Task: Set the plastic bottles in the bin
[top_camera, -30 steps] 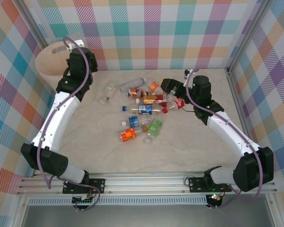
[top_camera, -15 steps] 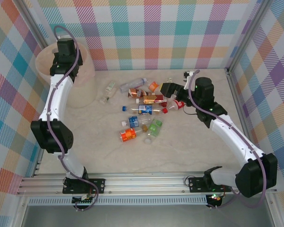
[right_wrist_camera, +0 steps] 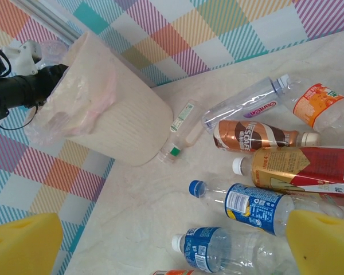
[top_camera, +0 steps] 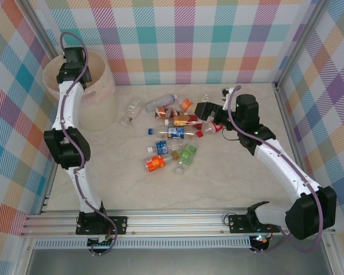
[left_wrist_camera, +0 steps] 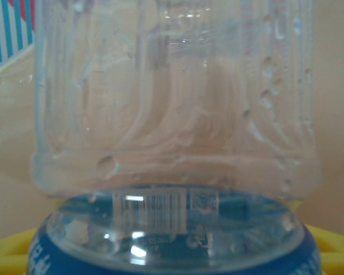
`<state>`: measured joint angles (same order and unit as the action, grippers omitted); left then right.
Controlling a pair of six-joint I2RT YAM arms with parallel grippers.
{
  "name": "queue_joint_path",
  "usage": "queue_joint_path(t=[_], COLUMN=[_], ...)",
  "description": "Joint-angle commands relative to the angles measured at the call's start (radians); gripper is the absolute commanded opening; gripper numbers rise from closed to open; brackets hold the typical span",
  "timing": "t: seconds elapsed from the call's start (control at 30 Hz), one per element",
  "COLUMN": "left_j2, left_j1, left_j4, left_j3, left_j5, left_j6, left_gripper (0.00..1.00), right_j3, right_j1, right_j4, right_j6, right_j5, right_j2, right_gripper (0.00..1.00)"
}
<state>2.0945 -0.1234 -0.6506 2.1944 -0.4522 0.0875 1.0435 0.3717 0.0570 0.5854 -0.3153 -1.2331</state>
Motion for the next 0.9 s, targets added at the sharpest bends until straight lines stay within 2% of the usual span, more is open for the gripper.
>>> queue_joint_path(t=[0.0,0.17,0.33,0.4,0.63,0.87], left_j2=[0.023,0.070,0.091,0.081,0.044,-0.023], left_j1=[-0.028,-0.030,-0.029,-0.028,-0.019,0.021], left_j4=[-0.045,-0.087,-0.143,-0.155,-0.179,-0.225], left_j3=[0.064,0.122,0.169,0.169,0.169,0.169], left_j5=[-0.102,-0.242,-0.258,-0.269,-0.271,-0.154], left_j6=[0.008,-0.010,-0.048,-0.065,-0.052,-0.073], left_gripper=[0.63,0.65,0.73,0.79,0.93,1.00], right_j3=[0.033,0.022,-0.015,-0.024,-0.058,-0.097], right_j1=[-0.005,-0.005,-0.005,-0.005,-0.005,-0.005], right_j4=[0.015,0.039,0.041,0.046,0.054,0.049], right_j6=[-0.024,-0.035,-0.053,-0.052,-0.033,0.006], right_j5=[0.015,0.053,0.141,0.171,0.242,0.319], right_j2=[0.014,0.031,0.063,0.071,0.098,0.115], right_gripper=[1.00,1.00,1.00,1.00,1.00,1.00])
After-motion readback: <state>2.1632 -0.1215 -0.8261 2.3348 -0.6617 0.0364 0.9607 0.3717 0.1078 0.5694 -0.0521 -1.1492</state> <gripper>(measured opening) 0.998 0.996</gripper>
